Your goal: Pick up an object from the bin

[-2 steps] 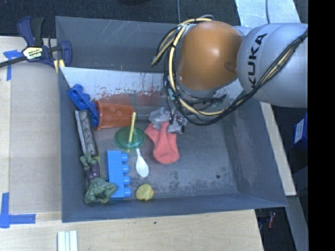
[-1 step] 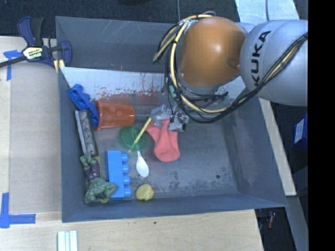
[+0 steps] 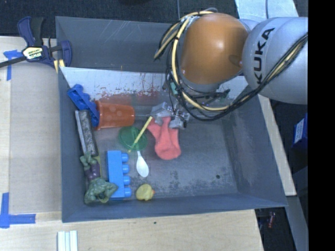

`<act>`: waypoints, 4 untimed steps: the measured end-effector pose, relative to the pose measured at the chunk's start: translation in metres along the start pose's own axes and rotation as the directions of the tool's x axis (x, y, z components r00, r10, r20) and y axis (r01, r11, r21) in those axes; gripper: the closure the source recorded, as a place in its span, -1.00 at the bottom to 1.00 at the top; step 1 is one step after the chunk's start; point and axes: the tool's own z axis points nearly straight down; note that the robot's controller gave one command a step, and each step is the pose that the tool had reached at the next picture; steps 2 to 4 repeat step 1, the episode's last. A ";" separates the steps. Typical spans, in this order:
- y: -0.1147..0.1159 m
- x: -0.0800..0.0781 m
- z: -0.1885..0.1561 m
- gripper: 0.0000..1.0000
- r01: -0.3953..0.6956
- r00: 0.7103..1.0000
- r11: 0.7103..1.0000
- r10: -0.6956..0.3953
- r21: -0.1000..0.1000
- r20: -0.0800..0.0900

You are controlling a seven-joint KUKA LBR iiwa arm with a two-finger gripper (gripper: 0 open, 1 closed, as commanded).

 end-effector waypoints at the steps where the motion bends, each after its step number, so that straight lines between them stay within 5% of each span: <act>1: -0.001 -0.001 -0.005 1.00 -0.003 1.000 1.000 0.003 0.003 0.004; 4: -0.001 -0.001 -0.005 1.00 -0.003 1.000 1.000 0.003 0.003 0.004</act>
Offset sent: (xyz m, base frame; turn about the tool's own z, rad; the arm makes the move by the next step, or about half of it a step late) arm 0.0005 0.0001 0.0302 0.0020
